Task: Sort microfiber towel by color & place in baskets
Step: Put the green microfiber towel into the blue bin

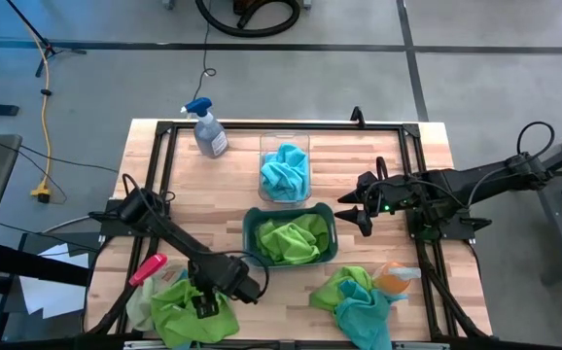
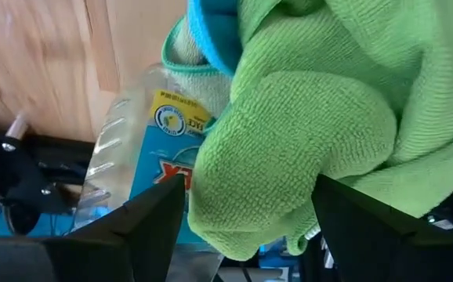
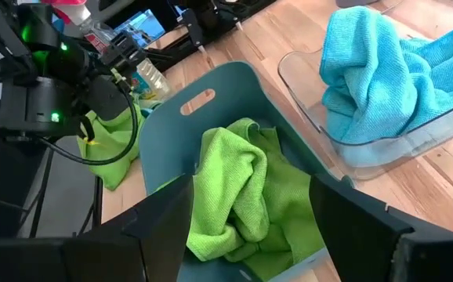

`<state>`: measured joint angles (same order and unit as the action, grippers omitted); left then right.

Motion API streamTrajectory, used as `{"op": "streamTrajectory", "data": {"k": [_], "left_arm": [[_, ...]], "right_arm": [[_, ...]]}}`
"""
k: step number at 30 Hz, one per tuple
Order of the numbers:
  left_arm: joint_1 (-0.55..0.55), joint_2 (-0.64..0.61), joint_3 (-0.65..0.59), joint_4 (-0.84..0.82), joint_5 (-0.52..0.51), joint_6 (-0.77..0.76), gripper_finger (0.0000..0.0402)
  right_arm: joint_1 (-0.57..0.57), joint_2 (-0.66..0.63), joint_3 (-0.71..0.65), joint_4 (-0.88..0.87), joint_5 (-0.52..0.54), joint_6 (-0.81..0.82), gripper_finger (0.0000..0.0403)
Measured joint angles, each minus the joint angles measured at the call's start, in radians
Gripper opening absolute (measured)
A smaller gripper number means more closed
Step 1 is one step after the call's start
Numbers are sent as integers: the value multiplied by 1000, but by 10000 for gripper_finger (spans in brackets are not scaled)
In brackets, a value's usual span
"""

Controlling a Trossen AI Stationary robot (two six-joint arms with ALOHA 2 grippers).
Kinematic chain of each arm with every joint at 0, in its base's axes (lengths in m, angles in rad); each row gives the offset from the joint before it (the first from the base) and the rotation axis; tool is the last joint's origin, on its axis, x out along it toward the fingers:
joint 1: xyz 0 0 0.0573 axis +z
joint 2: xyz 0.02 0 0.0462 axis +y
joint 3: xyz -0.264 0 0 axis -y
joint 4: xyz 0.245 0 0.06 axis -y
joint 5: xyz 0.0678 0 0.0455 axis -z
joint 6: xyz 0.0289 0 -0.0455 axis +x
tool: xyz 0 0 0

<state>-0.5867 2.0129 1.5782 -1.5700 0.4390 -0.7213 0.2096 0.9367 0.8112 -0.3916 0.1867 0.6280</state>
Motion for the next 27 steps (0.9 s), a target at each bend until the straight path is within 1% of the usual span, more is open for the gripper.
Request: {"op": "streamTrajectory", "data": {"k": [6, 9, 12, 14, 16, 17, 18, 23, 27], "left_arm": [[-4, -1, 0, 23, 1, 25, 262], [-10, -1, 0, 30, 6, 67, 234], [-11, -1, 0, 29, 62, 108, 173], [-11, -1, 0, 30, 86, 131, 114], [-11, -2, 0, 30, 107, 161, 44], [-11, -4, 3, 29, 104, 170, 23], [-9, -9, 11, 29, 101, 174, 14], [12, -60, 63, 22, 73, 191, 3], [39, -125, 112, 23, 54, 192, 1]], "right_arm": [[0, 0, 0, 0, 7, 0, 254], [0, 0, 0, 0, 9, 0, 254], [0, 0, 0, 0, 14, 0, 254], [0, 0, 0, -1, 23, -5, 254], [0, 0, 0, -8, 33, -8, 254], [0, 0, 0, -10, 41, -8, 254], [0, 0, 0, -13, 45, -8, 254], [0, 0, 0, -17, 47, -20, 254], [0, 0, 0, -18, 47, -35, 254]]}}
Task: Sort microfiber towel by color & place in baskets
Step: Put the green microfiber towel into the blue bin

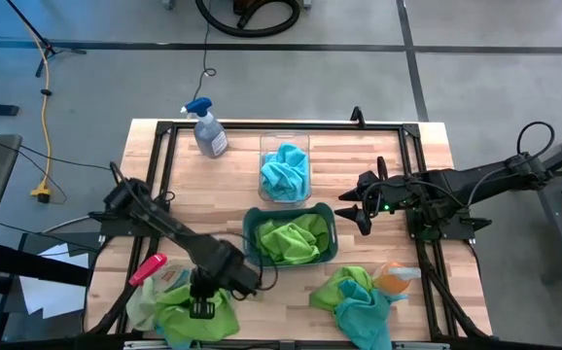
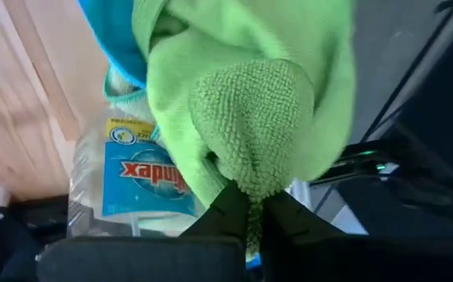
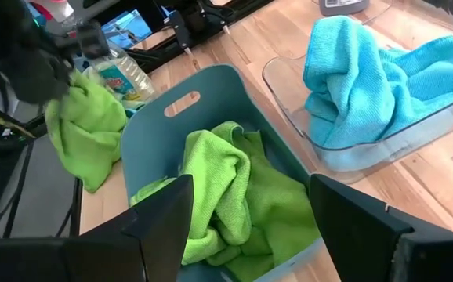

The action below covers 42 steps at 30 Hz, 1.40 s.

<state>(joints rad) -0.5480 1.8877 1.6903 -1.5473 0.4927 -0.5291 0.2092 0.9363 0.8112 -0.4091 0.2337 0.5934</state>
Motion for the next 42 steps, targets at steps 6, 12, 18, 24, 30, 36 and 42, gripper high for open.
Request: {"op": "streamTrajectory", "data": {"k": [6, 12, 18, 24, 30, 36, 42], "left_arm": [[59, -122, 100, -2, 1, 17, 1], [140, -225, 239, 10, -33, 14, 0], [201, -264, 417, 64, -153, 47, 0], [268, -265, 557, 216, -234, 151, 0], [352, -259, 578, 426, -235, 332, 0], [422, -223, 578, 507, -236, 464, 0], [460, -175, 577, 499, -236, 563, 0]], "right_arm": [[0, 0, 0, -1, 0, 0, 254], [0, 0, 0, 0, 0, 0, 254], [0, 0, 0, 2, 0, 0, 254], [0, 0, 0, 11, 1, 8, 254], [0, 0, 0, 20, 3, 12, 254], [0, -8, 0, 39, 29, 12, 254], [0, -50, 1, 67, 29, 11, 254]]}}
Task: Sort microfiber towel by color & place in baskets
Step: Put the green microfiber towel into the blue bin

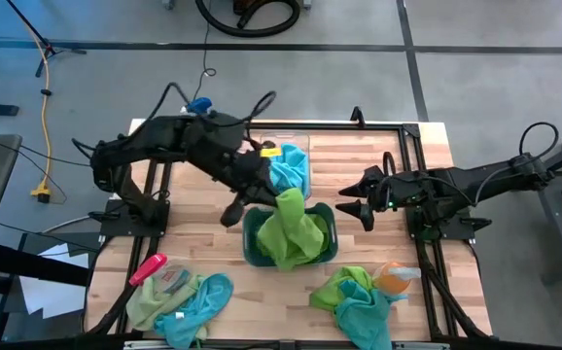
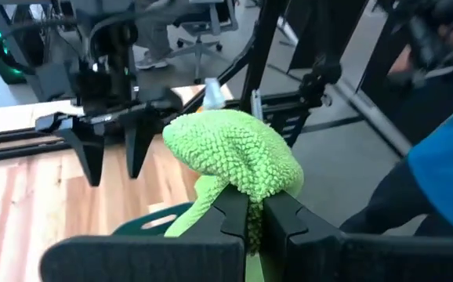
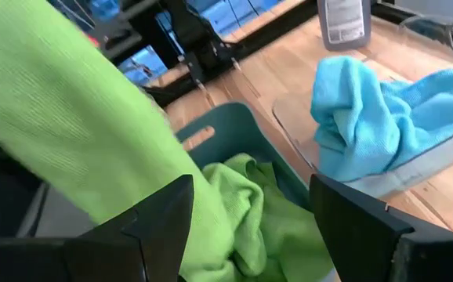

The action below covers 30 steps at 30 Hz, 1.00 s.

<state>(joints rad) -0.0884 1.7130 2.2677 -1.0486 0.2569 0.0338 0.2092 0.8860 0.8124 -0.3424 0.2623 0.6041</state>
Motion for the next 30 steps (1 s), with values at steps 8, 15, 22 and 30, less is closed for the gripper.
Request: {"op": "streamTrajectory", "data": {"k": [8, 15, 22, 30], "left_arm": [[26, 60, -34, -58, -94, 75, 0], [23, 56, -285, 20, -110, 114, 0], [14, 42, -556, 137, -143, 143, 0], [-5, 94, -647, 166, -199, 403, 0]], "right_arm": [[0, -80, 0, 11, 0, 0, 254], [0, -115, 0, 8, 35, -2, 254], [0, -115, 0, -11, 50, -2, 254], [0, -115, 0, -8, 55, 1, 254]]}}
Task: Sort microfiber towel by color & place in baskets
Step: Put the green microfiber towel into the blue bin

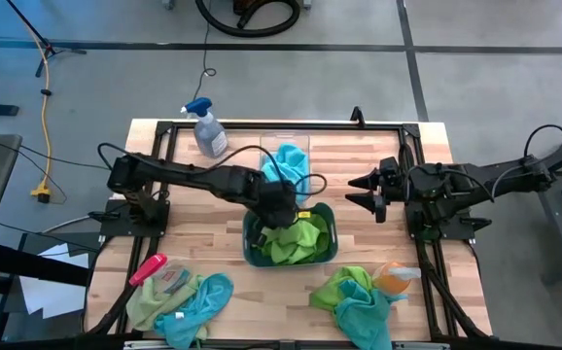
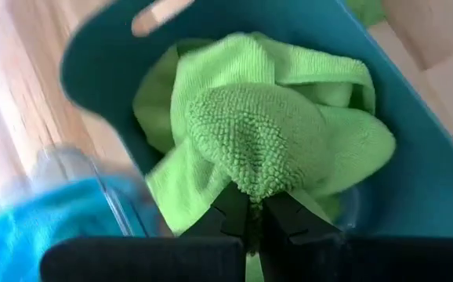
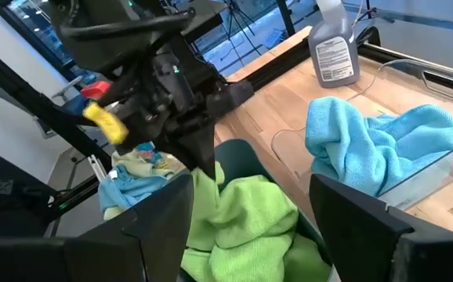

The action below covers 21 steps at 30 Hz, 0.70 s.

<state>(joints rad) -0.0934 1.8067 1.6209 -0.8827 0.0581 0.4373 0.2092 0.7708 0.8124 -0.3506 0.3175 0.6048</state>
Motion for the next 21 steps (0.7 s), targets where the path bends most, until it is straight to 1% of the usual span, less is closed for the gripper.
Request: {"op": "streamTrajectory", "data": {"k": [2, 6, 8, 10, 14, 21], "left_arm": [[-10, 6, 1, 32, -10, 86, 0], [-49, 21, 2, 57, -109, 329, 0], [-63, 36, 1, 54, -118, 442, 0], [-70, 54, 3, 72, -117, 520, 0], [-74, 108, 2, 84, -117, 606, 0], [-64, 214, 1, 103, -115, 636, 0]], "right_arm": [[0, 0, 0, -1, 9, 0, 254], [0, 0, 0, -1, 23, 0, 254], [0, 0, 0, 0, 25, 0, 254], [0, 0, 0, 2, 25, 0, 254], [0, 3, 0, 4, 31, 1, 254], [0, 18, 0, 4, 78, 24, 254]]}}
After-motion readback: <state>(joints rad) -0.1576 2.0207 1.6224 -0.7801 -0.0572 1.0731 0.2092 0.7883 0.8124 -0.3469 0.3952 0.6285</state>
